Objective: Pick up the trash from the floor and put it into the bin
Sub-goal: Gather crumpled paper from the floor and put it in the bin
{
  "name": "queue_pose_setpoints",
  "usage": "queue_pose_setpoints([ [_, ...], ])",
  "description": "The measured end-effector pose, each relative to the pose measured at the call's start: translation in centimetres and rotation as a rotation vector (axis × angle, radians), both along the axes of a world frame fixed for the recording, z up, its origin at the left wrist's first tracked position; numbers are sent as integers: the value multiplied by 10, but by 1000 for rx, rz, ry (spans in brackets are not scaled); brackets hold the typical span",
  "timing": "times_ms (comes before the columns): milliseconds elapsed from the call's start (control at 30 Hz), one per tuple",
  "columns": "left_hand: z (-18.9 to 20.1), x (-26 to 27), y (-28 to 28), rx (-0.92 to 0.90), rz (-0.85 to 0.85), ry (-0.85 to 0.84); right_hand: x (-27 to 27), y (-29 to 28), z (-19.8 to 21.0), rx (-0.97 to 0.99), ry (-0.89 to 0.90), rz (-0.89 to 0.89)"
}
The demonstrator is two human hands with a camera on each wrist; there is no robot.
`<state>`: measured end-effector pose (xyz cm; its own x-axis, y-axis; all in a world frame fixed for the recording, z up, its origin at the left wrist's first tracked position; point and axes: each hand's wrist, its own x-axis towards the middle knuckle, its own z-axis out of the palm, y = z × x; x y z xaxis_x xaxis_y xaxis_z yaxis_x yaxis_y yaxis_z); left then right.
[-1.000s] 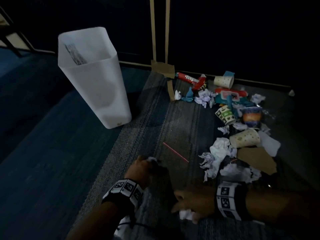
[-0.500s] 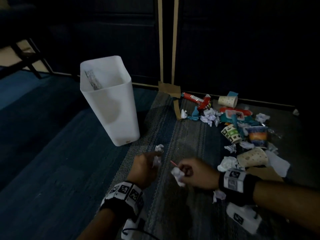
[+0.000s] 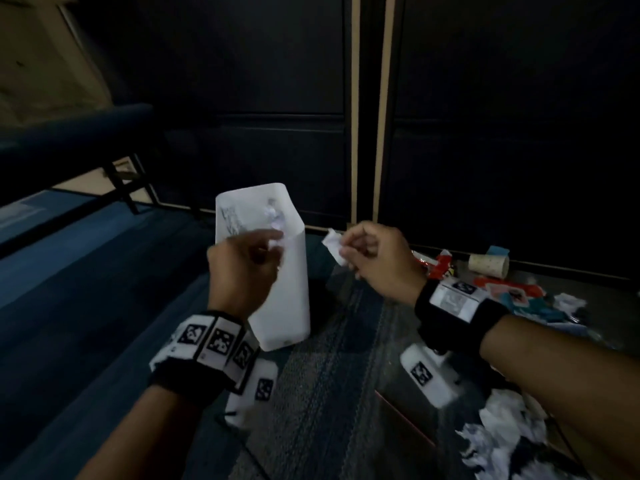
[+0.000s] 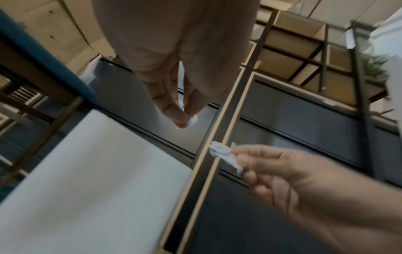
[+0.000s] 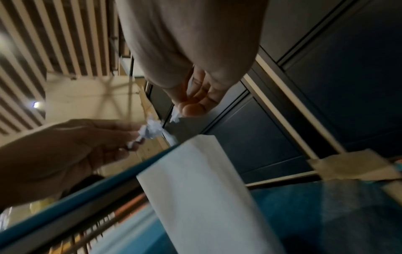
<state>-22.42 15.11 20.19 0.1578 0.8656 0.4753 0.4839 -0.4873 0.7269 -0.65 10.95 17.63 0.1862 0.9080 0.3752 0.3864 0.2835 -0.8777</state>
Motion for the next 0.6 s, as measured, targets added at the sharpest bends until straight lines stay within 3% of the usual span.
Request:
queue_pose_setpoints([
  [133, 27, -12, 37, 61, 102, 118, -28, 41, 24, 76, 31, -1],
  [433, 27, -15, 64, -170, 149, 147, -77, 91, 27, -57, 53, 15],
  [600, 23, -3, 49, 47, 150, 164, -54, 74, 19, -48, -3, -16],
])
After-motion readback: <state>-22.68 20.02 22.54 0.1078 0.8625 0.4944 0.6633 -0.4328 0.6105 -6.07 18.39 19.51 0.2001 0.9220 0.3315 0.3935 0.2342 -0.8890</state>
